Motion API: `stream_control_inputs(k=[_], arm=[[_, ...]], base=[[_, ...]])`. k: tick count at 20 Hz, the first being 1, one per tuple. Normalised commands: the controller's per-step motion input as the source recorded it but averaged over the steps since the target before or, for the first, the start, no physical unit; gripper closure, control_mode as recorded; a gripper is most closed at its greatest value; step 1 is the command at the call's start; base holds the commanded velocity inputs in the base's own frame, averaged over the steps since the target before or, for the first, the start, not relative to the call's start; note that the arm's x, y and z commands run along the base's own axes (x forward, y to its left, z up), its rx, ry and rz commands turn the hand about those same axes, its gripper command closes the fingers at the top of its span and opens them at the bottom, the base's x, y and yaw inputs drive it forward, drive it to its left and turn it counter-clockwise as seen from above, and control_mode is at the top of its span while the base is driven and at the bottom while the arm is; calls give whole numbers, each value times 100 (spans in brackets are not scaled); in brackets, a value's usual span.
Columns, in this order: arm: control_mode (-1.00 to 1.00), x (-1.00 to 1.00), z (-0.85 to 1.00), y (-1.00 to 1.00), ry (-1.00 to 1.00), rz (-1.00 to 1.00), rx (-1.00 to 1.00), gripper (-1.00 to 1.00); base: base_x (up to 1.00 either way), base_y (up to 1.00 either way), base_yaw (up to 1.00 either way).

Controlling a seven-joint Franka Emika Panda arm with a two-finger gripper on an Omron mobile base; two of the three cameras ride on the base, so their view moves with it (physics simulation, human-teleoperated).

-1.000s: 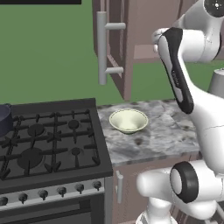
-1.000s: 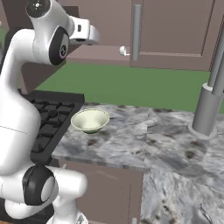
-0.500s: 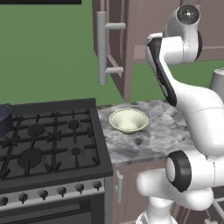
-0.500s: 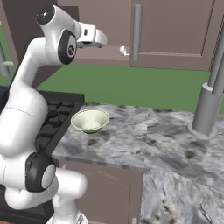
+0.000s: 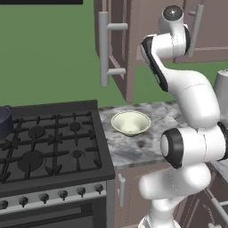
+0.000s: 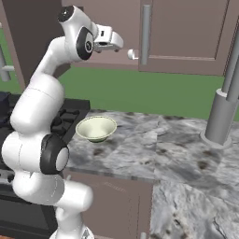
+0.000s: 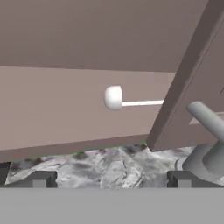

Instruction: Open the cabinet and move the ladle to the pot. Then close the cabinet.

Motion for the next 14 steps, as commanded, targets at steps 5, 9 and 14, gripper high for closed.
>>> stream_control_inputs(k=[5, 9, 14], arm=[[-100, 57, -5, -27, 11, -4, 0, -100], [-100, 55, -23, -12, 0, -1, 0, -100], [-100, 60, -25, -4, 0, 0, 0, -100]], base=[[0, 0, 0], [0, 0, 0], [0, 0, 0]])
